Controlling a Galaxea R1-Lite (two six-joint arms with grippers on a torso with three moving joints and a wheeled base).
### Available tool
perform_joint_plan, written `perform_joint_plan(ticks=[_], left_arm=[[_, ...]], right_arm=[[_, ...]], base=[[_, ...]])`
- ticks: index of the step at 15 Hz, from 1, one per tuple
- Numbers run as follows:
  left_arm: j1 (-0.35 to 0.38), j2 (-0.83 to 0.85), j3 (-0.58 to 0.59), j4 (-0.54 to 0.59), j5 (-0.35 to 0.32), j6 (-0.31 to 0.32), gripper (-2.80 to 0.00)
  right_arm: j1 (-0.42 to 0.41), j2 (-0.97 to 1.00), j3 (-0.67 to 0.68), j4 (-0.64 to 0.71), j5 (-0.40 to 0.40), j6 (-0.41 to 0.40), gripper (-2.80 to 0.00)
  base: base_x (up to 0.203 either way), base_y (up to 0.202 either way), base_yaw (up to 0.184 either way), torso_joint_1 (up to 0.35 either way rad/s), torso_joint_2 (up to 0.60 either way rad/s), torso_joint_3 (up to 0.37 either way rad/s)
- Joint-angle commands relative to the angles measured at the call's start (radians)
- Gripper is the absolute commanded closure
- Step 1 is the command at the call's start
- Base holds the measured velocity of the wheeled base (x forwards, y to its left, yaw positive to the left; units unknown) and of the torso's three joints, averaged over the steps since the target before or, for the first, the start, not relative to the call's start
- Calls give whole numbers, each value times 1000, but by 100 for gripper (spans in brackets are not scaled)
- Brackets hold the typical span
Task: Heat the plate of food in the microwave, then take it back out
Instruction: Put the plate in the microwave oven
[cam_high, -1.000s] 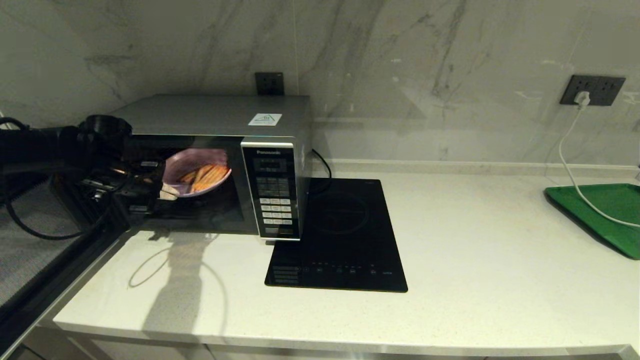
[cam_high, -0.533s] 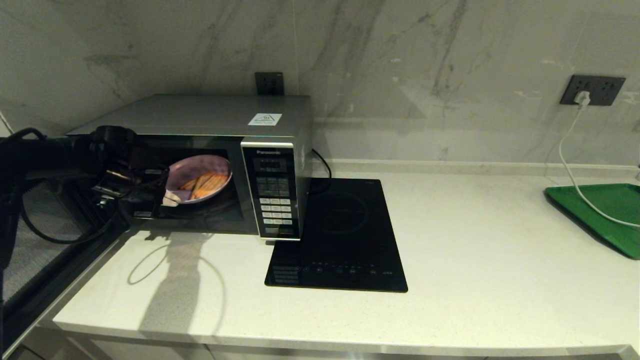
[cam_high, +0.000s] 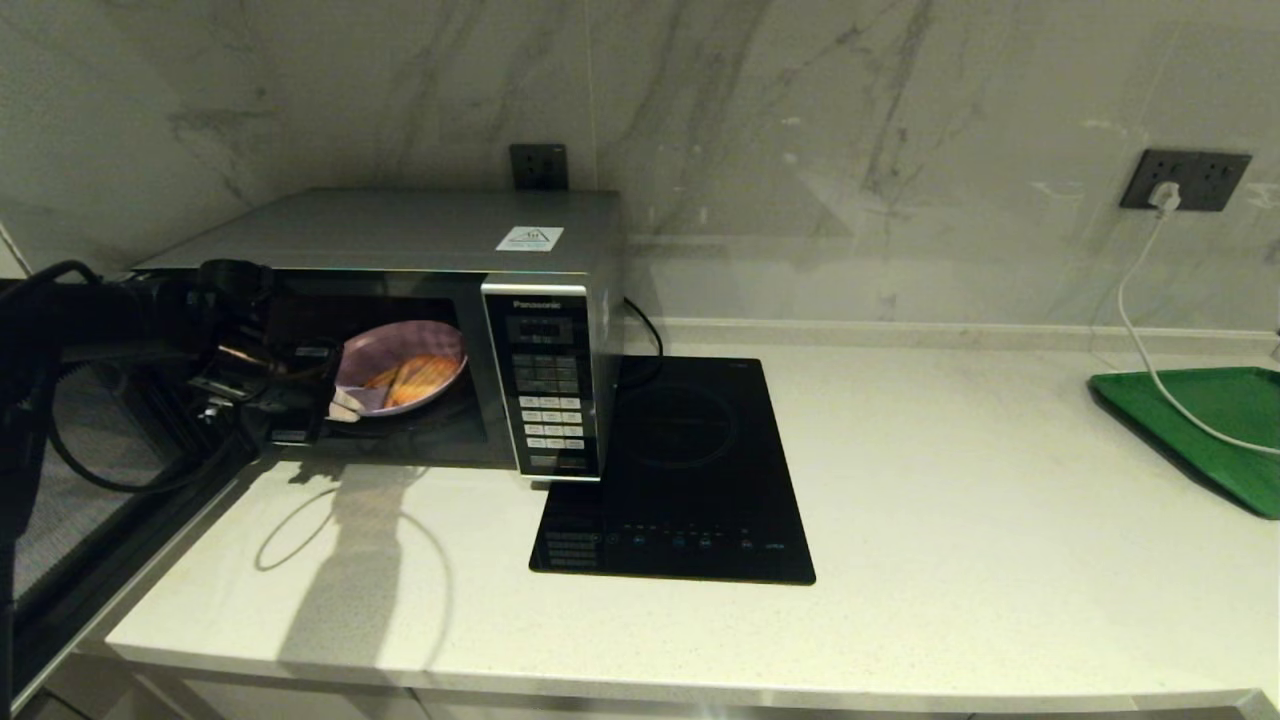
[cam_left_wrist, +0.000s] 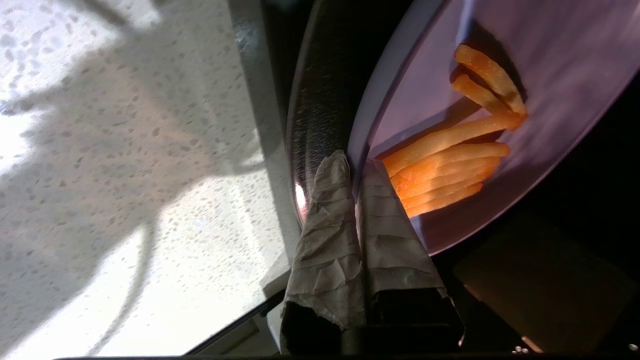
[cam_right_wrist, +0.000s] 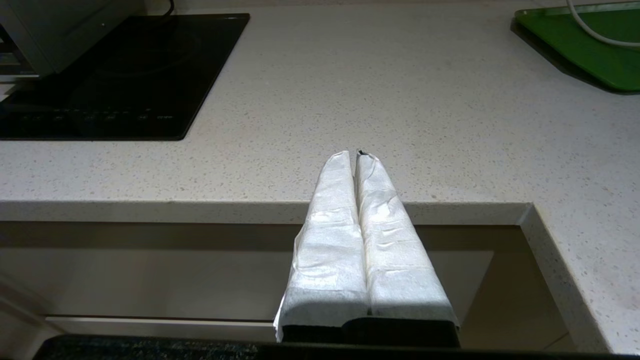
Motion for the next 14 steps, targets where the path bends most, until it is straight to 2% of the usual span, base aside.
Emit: perform_joint_plan(ticks=[1,14], left_arm=[[0,4,1,14,-3,-7,0],[-8,13,-1,34,-12,6,0]], right_arm=[[1,0,0,0,0,1,0],[0,0,0,0,0,1,0]], base=[[0,0,0,0,0,0],[0,0,0,0,0,0]])
